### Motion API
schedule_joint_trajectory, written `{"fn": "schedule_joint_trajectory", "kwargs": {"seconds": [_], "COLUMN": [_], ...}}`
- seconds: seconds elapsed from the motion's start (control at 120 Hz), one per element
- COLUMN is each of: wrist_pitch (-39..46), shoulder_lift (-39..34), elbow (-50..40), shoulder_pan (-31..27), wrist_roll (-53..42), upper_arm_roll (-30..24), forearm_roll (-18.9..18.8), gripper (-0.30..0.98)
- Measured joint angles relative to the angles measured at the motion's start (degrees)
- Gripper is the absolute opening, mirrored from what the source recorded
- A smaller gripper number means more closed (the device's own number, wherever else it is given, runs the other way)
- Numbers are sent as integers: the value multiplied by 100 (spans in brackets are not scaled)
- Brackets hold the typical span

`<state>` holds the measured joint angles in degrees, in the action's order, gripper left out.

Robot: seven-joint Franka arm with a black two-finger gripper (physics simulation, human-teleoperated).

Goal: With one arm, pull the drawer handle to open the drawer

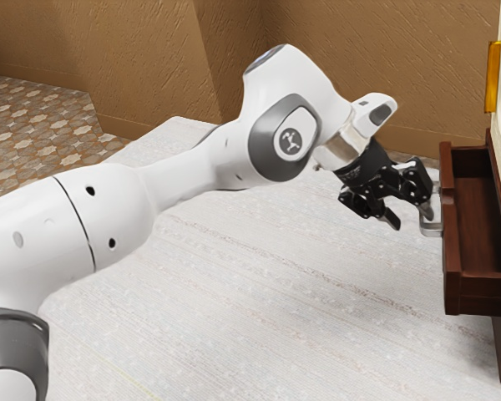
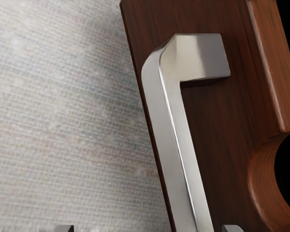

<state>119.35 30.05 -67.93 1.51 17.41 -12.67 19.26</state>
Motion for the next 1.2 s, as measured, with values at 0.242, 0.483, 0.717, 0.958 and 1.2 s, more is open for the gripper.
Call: {"fn": "schedule_joint_trajectory", "kwargs": {"seconds": [0.242, 0.483, 0.717, 0.958, 1.2], "wrist_pitch": [-24, -42, -66, -139, -196], "shoulder_lift": [-241, -337, -422, -558, -695], "elbow": [-282, -396, -535, -700, -832], "shoulder_pan": [-81, -173, -272, -366, -424], "wrist_roll": [10, 17, 22, 20, 16], "upper_arm_roll": [2, 2, 0, 2, 3], "forearm_roll": [3, -26, -63, -115, -185], "gripper": [34, 34, 34, 33, 32]}}
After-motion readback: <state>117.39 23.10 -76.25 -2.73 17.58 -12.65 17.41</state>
